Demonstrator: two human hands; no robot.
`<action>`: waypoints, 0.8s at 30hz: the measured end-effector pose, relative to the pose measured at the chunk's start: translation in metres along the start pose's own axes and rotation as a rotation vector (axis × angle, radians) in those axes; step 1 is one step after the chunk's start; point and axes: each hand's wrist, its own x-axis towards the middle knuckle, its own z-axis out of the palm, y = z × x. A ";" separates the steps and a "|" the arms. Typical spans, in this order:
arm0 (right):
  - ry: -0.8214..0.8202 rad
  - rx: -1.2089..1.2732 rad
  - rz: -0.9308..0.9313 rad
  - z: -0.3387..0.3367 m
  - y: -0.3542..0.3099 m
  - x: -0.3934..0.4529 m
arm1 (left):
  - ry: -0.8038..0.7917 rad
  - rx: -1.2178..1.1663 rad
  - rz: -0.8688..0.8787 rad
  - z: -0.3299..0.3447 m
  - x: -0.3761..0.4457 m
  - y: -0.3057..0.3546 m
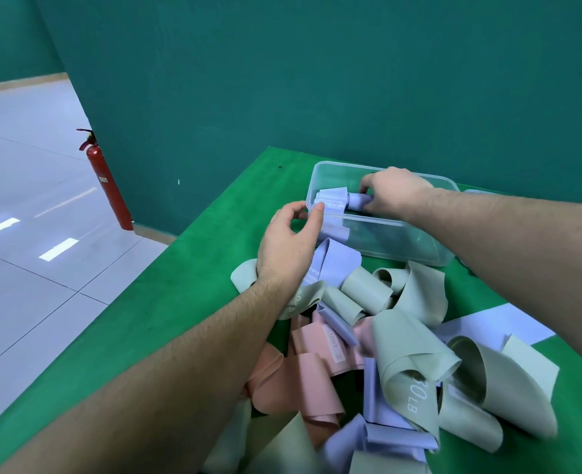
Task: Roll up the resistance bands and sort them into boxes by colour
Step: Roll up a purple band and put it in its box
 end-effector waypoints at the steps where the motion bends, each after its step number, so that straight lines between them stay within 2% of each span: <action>1: -0.006 0.035 0.004 0.001 0.001 0.000 | -0.001 0.003 0.002 0.000 0.000 0.000; 20: -0.026 0.204 0.081 0.003 0.003 -0.002 | -0.002 0.031 0.000 -0.002 -0.001 0.002; 24: 0.015 0.270 0.090 0.004 0.002 -0.004 | -0.002 0.030 0.008 -0.002 -0.001 0.002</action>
